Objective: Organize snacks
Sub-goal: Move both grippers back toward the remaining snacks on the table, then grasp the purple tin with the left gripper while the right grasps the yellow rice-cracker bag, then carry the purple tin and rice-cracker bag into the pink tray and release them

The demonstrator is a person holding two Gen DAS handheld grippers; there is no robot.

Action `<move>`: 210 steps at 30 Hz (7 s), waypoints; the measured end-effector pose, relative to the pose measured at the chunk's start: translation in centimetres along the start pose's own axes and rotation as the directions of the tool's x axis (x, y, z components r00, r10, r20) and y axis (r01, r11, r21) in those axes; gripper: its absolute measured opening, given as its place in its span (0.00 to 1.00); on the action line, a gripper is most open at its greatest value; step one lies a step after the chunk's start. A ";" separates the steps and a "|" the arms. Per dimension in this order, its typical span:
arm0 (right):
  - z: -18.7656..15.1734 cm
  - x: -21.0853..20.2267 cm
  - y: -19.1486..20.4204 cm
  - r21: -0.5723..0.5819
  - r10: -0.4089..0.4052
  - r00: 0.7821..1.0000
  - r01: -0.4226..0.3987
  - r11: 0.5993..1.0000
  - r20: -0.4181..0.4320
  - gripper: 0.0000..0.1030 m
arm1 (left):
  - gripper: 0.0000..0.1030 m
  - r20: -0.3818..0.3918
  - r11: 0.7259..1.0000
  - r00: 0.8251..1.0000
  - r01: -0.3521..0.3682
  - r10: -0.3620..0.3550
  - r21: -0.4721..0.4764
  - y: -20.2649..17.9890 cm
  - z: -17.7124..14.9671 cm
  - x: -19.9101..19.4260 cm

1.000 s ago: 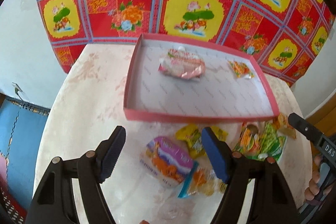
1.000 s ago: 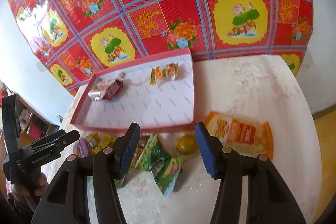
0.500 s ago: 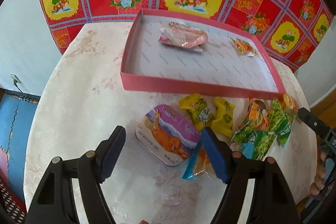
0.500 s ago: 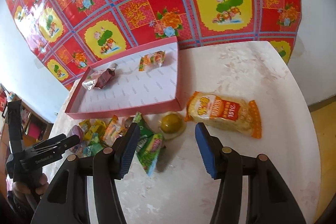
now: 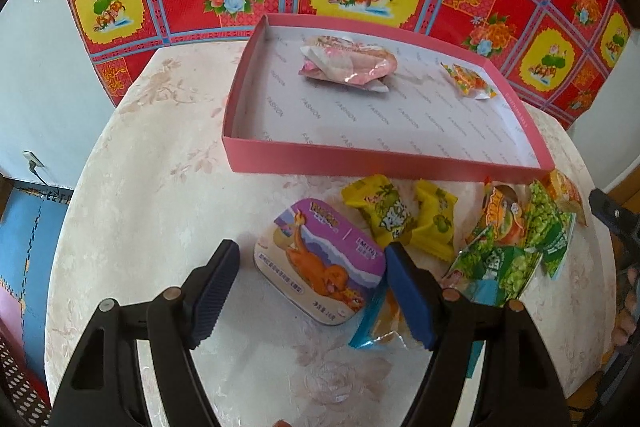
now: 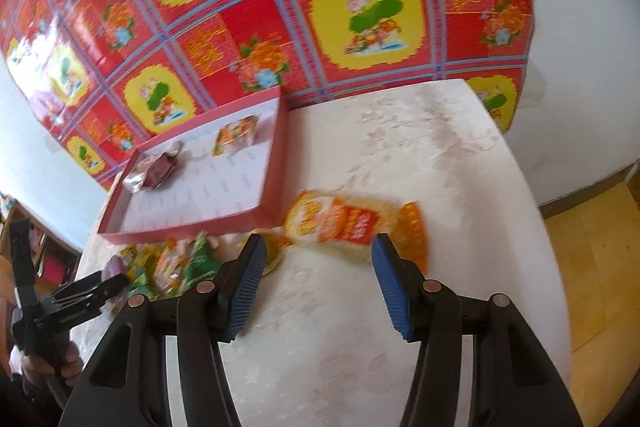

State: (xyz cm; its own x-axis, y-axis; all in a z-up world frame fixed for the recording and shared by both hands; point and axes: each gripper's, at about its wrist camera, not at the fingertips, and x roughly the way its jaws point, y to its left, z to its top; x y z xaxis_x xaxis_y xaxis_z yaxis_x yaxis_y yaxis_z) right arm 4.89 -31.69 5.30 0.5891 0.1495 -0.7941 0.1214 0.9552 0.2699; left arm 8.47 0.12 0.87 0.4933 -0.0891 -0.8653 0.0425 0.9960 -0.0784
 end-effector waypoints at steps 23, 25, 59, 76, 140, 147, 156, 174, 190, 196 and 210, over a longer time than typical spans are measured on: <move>-0.5 4.8 2.1 -0.590 -0.019 0.982 -0.098 0.801 -0.190 0.80 | 0.68 0.029 0.999 0.999 -0.037 0.036 0.007 -0.5 -0.2 0.0; -0.6 4.4 2.2 -0.576 0.007 0.981 -0.120 0.809 -0.196 0.80 | 0.68 0.031 0.999 0.999 -0.032 0.032 0.007 -0.4 -0.3 -0.1; -2.1 2.6 0.7 -0.321 -0.038 0.999 0.031 0.947 -0.017 0.37 | 0.68 0.060 1.000 0.998 0.003 -0.002 -0.004 0.8 -1.8 -1.7; -5.1 -1.3 1.3 -0.155 0.013 1.000 -0.009 0.988 0.024 0.37 | 0.68 0.128 1.000 0.992 0.001 0.001 -0.014 1.5 -2.4 -4.1; 4.8 2.0 10.8 -0.290 0.052 0.998 -0.057 0.955 -0.024 0.37 | 0.68 0.175 0.992 0.984 -0.041 0.020 0.118 -2.8 9.1 -1.9; 5.4 3.8 10.0 -0.282 0.045 0.998 -0.052 0.958 -0.034 0.37 | 0.68 0.146 0.993 0.989 -0.043 0.027 0.112 -3.0 9.9 0.3; 5.3 6.5 9.3 -0.278 0.014 0.998 -0.029 0.960 -0.055 0.37 | 0.68 0.120 0.995 0.992 -0.038 0.027 0.090 -2.9 10.0 2.5; 5.7 9.3 9.4 -0.276 -0.024 0.998 0.006 0.961 -0.062 0.37 | 0.68 0.170 0.995 0.985 -0.032 0.015 0.096 -2.8 10.1 3.6; 6.1 10.2 9.7 -0.258 0.014 0.999 -0.027 0.966 -0.052 0.37 | 0.68 0.150 1.000 0.989 -0.011 0.008 0.019 0.2 11.7 3.9; 6.1 8.8 9.9 -0.264 0.000 1.000 -0.004 0.964 -0.013 0.44 | 0.68 0.116 1.000 0.993 -0.011 0.009 0.018 0.2 12.3 3.9; 5.3 4.3 9.3 -0.241 -0.002 0.999 0.012 0.970 0.040 0.48 | 0.72 0.122 0.998 0.992 -0.040 0.034 0.046 0.1 11.1 0.0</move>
State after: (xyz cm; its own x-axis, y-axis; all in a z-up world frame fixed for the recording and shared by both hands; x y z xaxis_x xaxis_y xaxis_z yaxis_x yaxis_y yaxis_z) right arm 12.83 -23.53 7.29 0.6200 0.1370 -0.7726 -0.0678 0.9903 0.1212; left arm 18.14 0.28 6.32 0.5968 -0.0545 -0.8005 0.0626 0.9978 -0.0212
